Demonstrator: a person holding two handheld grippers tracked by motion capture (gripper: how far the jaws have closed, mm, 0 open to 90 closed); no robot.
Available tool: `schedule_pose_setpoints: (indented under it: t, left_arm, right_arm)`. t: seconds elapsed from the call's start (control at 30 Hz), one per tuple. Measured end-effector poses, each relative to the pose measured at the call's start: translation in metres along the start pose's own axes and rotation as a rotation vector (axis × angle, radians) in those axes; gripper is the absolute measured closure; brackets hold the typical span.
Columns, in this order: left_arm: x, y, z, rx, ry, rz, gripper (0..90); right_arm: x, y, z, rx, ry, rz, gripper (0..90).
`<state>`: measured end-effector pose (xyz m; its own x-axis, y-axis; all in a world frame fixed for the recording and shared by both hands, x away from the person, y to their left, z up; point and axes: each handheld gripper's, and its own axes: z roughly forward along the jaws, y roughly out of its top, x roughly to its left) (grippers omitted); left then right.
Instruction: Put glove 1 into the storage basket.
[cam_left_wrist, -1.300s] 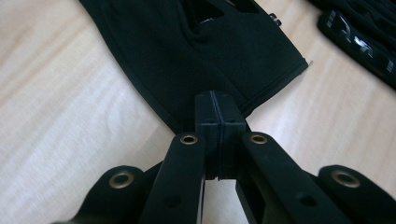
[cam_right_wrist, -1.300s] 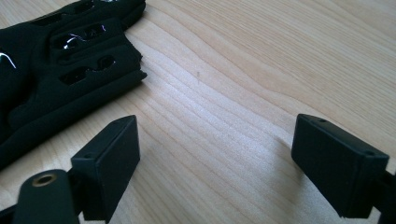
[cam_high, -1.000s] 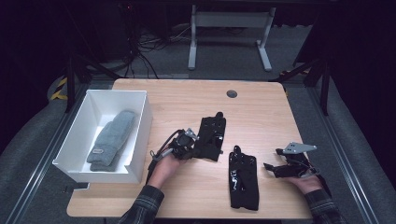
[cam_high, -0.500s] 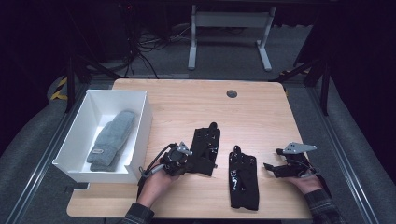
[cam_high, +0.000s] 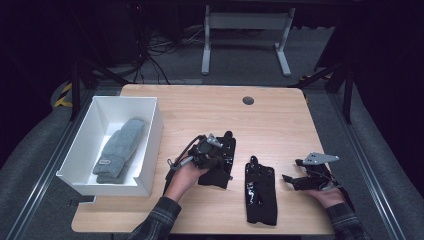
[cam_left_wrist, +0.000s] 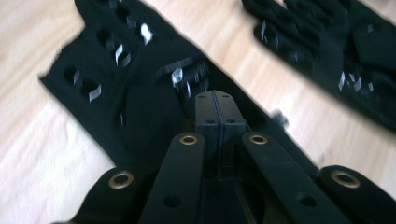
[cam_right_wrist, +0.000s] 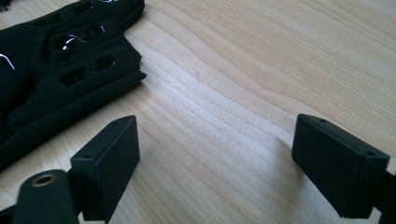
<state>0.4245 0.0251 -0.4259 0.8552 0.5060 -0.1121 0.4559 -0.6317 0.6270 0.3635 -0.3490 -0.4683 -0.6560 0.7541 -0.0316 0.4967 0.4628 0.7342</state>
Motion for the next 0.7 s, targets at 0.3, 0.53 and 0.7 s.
schedule_pose_setpoints:
  t: [0.3, 0.53, 0.7]
  left_arm:
    - [0.014, 0.009, 0.032, 0.032, 0.008, -0.019, 90.0]
    - [0.006, -0.002, 0.030, 0.029, -0.003, -0.025, 90.0]
    - [-0.010, -0.012, 0.022, 0.046, -0.001, -0.006, 90.0]
  right_arm:
    - [0.000, 0.000, 0.000, 0.000, 0.000, 0.000, 15.7]
    - [0.000, 0.000, 0.000, 0.000, 0.000, 0.000, 15.7]
    - [0.000, 0.000, 0.000, 0.000, 0.000, 0.001, 15.7]
